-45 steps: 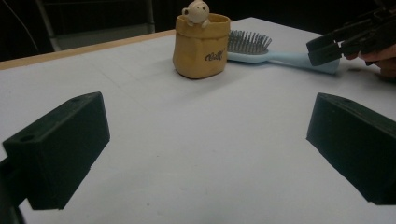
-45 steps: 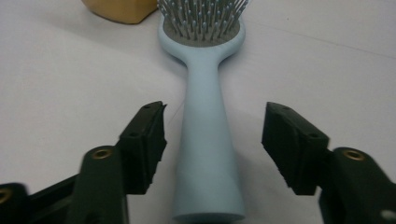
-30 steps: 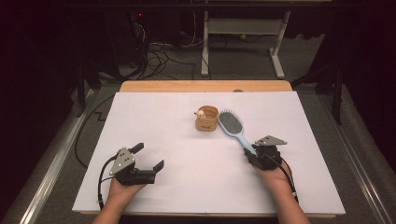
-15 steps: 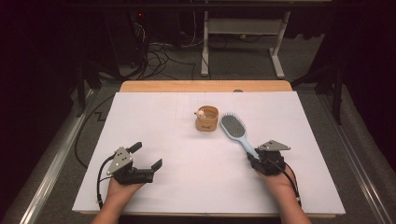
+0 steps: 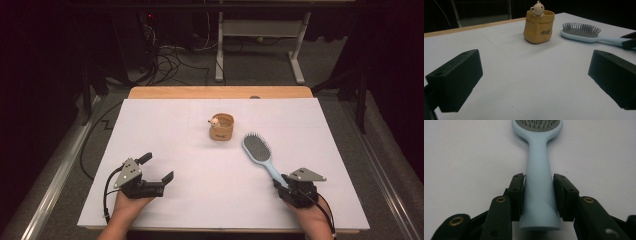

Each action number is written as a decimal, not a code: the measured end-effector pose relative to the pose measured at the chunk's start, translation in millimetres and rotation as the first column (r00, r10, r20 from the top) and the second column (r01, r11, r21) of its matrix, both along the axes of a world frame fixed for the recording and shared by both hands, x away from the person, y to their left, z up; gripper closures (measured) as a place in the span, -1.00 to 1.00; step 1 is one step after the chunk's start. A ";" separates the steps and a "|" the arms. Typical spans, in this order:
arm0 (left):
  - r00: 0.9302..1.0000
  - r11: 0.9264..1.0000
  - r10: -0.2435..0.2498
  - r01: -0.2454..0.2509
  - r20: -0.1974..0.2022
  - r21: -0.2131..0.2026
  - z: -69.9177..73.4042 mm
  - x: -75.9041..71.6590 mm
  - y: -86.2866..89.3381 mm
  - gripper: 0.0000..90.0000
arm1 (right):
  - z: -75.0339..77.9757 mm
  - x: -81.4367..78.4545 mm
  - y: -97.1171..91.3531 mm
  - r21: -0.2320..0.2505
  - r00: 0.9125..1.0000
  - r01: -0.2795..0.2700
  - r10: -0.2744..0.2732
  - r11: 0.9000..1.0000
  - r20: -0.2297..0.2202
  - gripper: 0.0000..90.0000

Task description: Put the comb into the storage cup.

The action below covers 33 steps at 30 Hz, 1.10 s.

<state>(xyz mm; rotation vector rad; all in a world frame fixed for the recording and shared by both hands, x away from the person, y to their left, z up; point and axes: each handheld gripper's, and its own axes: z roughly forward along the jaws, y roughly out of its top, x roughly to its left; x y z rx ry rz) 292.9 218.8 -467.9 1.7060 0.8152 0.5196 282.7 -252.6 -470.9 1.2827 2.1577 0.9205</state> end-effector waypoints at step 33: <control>1.000 1.000 -0.007 0.007 -0.007 0.020 3.4 -1.2 8.2 -0.97 | 10.3 -13.7 -14.3 0.179 0.982 0.039 -0.071 0.983 0.176 0.06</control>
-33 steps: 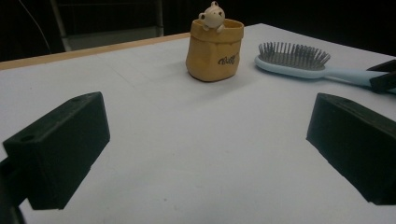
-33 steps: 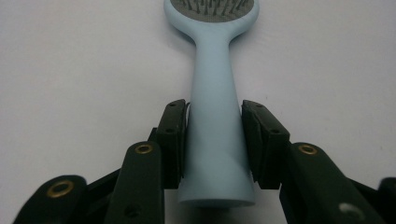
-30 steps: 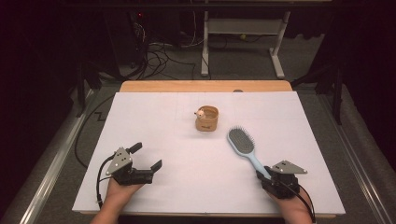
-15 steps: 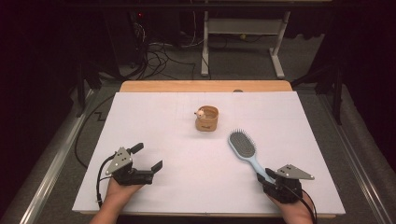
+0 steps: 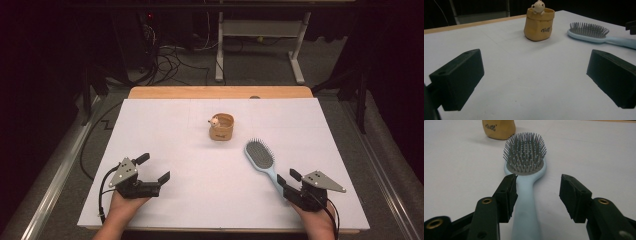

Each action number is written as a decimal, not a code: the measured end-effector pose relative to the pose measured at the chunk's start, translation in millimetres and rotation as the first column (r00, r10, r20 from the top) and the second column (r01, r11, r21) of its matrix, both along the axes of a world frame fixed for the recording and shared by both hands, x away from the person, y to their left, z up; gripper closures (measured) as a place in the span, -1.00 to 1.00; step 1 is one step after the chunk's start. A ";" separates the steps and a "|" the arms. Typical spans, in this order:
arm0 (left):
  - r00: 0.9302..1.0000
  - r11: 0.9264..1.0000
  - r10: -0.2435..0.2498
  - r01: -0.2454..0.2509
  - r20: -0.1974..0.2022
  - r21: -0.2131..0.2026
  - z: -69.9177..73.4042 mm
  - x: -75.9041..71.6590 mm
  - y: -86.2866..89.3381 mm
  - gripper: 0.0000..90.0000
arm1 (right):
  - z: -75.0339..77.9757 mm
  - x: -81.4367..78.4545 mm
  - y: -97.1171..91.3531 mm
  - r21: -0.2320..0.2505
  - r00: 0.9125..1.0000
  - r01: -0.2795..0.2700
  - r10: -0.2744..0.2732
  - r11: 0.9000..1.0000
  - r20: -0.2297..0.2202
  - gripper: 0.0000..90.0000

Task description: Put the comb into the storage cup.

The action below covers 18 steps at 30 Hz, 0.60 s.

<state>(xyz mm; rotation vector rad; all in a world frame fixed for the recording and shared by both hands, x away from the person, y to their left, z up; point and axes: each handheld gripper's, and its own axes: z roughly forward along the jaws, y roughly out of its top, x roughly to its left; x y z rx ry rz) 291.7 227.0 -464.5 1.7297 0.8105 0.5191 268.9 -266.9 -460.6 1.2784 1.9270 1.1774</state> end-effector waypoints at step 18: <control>1.000 1.000 -0.011 0.010 0.010 0.022 -1.6 3.4 -7.9 -1.00 | -6.2 6.5 -2.1 0.034 1.000 0.000 -0.001 0.999 0.025 -0.66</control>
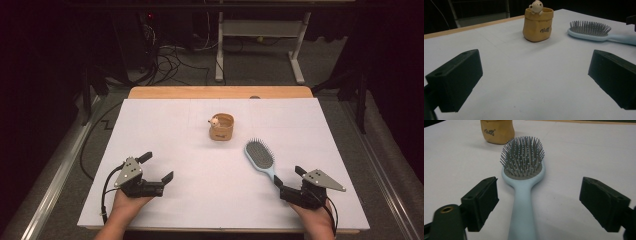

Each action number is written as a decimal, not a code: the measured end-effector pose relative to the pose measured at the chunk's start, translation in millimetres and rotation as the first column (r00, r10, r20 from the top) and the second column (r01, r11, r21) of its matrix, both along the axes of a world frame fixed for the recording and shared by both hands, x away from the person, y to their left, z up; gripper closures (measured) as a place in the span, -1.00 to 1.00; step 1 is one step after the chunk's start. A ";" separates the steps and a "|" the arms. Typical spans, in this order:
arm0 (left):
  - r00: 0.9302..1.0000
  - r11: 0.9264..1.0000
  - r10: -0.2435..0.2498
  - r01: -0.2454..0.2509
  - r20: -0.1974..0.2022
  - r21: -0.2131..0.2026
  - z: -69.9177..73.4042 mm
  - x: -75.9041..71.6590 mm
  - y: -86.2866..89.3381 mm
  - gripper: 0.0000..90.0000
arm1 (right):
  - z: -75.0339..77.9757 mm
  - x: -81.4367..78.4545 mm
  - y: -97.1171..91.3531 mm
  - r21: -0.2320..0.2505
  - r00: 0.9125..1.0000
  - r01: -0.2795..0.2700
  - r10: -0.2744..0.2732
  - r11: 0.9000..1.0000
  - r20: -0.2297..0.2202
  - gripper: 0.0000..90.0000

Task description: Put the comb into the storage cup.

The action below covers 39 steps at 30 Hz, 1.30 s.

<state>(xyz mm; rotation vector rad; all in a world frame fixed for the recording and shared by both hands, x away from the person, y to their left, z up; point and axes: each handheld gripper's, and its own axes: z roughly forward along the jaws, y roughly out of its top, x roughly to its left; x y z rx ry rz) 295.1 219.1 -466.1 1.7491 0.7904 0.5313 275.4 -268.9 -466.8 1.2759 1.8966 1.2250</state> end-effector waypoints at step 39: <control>0.999 0.998 -0.032 0.032 -0.004 -0.047 0.6 2.3 4.5 -1.00 | 10.4 22.0 24.0 -0.158 0.984 -0.037 0.009 0.987 -0.178 -1.00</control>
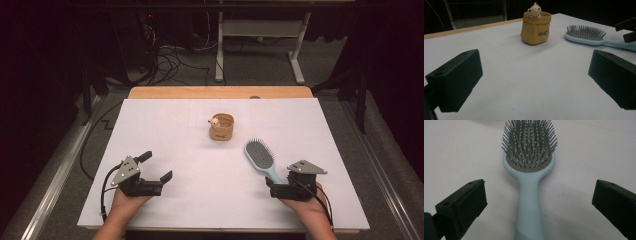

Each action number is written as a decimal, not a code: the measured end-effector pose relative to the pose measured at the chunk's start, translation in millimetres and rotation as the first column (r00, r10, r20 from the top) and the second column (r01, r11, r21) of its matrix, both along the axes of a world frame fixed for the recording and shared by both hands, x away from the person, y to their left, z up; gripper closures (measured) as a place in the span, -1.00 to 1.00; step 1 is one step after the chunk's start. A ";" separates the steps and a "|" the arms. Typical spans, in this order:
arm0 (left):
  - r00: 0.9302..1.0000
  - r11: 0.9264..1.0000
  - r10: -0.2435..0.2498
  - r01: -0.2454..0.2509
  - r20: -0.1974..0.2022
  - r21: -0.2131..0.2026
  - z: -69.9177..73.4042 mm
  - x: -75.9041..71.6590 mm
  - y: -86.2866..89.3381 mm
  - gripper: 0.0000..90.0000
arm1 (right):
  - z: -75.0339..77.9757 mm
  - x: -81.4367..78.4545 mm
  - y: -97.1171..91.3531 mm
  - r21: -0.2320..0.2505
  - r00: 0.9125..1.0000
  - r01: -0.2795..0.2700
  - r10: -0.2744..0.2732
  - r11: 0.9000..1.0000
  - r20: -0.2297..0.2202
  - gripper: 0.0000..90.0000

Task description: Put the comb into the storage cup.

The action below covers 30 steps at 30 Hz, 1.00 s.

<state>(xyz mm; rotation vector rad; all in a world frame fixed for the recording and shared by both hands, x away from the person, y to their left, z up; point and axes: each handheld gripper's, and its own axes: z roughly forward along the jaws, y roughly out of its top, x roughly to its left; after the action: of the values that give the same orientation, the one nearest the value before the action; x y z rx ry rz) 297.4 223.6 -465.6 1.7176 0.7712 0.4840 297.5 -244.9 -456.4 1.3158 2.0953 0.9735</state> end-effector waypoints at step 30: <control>0.999 0.999 -0.032 0.032 0.025 0.001 -0.7 -3.8 -5.4 -1.00 | 3.7 4.6 4.2 -0.075 0.983 -0.089 0.076 0.993 -0.169 -0.99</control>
<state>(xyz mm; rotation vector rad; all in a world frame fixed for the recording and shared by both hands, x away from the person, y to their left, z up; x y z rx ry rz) 293.6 218.2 -466.2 1.7186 0.7247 0.4832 302.0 -240.7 -452.7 1.3172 2.3057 0.8259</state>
